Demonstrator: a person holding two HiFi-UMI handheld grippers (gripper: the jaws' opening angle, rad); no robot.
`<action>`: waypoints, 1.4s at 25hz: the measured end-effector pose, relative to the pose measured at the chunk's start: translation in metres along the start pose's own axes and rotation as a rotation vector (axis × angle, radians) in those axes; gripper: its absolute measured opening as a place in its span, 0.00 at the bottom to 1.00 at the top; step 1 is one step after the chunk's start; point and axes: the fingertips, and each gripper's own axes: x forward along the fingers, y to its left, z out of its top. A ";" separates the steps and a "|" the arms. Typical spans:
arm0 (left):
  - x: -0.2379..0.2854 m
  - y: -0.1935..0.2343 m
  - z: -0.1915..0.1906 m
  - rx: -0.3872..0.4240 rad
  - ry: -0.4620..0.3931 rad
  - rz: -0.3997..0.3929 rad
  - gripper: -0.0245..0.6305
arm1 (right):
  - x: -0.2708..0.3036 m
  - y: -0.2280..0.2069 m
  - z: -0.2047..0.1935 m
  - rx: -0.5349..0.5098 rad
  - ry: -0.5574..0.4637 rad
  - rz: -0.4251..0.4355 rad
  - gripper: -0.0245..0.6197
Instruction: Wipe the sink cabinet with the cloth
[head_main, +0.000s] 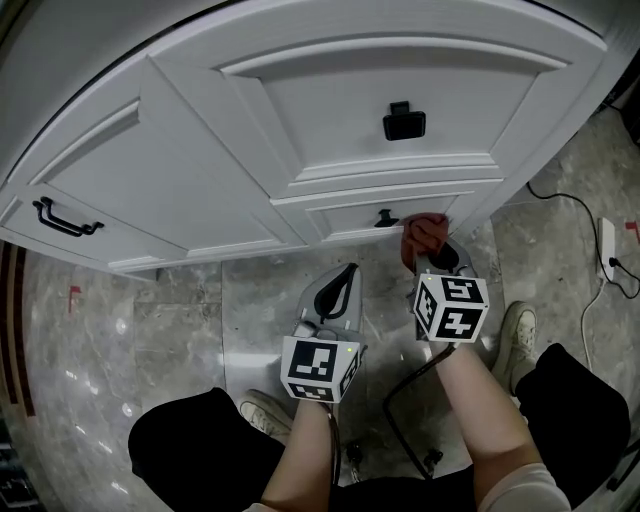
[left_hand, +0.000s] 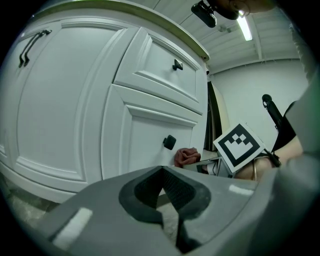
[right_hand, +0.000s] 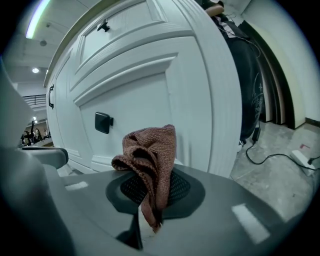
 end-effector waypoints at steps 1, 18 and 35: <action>0.003 -0.004 -0.001 0.003 0.002 -0.007 0.04 | -0.001 -0.005 0.000 -0.002 -0.001 -0.006 0.16; 0.035 -0.026 0.010 -0.039 -0.019 -0.018 0.04 | -0.026 -0.079 0.003 0.004 0.040 -0.124 0.16; -0.064 -0.040 0.099 0.081 -0.161 0.024 0.04 | -0.138 0.019 0.092 -0.063 -0.239 0.009 0.16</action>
